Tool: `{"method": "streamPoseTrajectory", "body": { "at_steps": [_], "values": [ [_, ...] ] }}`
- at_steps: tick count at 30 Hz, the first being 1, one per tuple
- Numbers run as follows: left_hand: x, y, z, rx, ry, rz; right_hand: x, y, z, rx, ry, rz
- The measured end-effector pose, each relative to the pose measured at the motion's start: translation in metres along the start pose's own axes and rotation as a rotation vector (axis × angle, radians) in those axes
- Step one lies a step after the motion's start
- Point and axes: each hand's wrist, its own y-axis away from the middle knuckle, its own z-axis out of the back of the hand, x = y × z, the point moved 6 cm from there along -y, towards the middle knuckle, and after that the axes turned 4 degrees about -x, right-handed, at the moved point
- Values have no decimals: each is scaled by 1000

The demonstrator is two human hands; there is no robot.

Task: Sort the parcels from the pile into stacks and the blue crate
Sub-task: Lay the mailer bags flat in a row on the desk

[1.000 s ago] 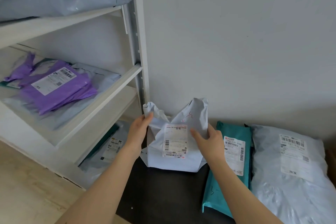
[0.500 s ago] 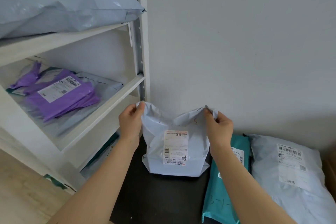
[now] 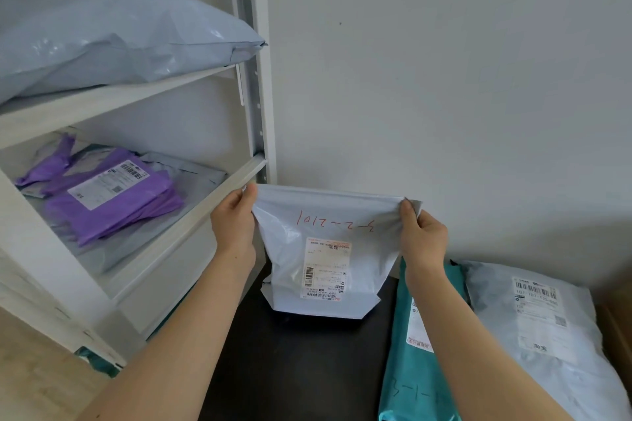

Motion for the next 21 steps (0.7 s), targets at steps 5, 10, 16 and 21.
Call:
{"method": "streamPoseTrajectory", "body": {
  "at_steps": [5, 10, 16, 21],
  "values": [
    [0, 2, -1, 21, -56, 8, 1, -10, 12, -69, 53, -31],
    [3, 2, 1, 42, -109, 11, 3, -12, 14, -115, 65, -17],
    [10, 6, 0, 44, -111, 18, 5, -1, 5, -124, 51, -10],
    [20, 21, 13, 38, -130, -62, 3, 6, 14, -186, 214, 71]
  ]
}}
